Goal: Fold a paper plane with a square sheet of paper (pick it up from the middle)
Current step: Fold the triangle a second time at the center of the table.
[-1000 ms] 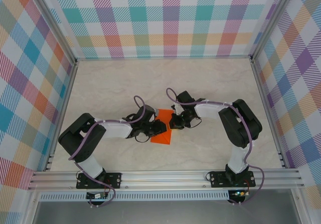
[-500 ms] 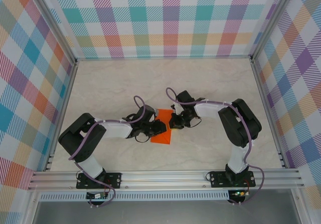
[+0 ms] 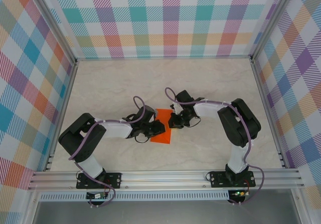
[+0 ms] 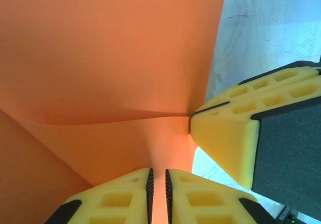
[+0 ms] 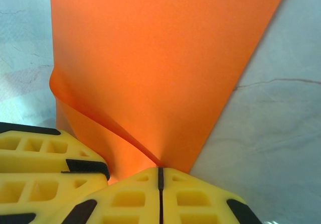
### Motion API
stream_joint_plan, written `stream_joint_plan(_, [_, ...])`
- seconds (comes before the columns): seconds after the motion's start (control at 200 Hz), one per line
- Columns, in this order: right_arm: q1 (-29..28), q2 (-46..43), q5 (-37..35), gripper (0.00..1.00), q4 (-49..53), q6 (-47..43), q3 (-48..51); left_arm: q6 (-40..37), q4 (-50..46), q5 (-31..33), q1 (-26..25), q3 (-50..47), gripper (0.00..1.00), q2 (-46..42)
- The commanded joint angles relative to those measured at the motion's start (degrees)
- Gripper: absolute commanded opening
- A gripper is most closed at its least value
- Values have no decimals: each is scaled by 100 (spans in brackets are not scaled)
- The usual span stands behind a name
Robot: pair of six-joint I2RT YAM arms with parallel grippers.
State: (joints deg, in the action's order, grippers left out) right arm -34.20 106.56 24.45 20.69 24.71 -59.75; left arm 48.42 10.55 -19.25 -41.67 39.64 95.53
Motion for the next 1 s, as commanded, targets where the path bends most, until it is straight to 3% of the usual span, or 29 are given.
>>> stream_joint_plan(0.0, [1, 66, -126, 10, 126, -116, -182, 8, -258, 155, -95, -68, 16, 1])
stream_joint_plan(0.35, [1, -504, -685, 19, 350, -10, -147, 69, -526, 386, -157, -26, 15, 15])
stream_joint_plan(0.61, [-85, -279, 57, 10, 107, 66, -54, 46, -580, 401, -183, 30, 15, 36])
stream_joint_plan(1.0, [-194, 166, 241, 9, 148, 52, -213, -349, -632, 307, -196, 158, 13, 27])
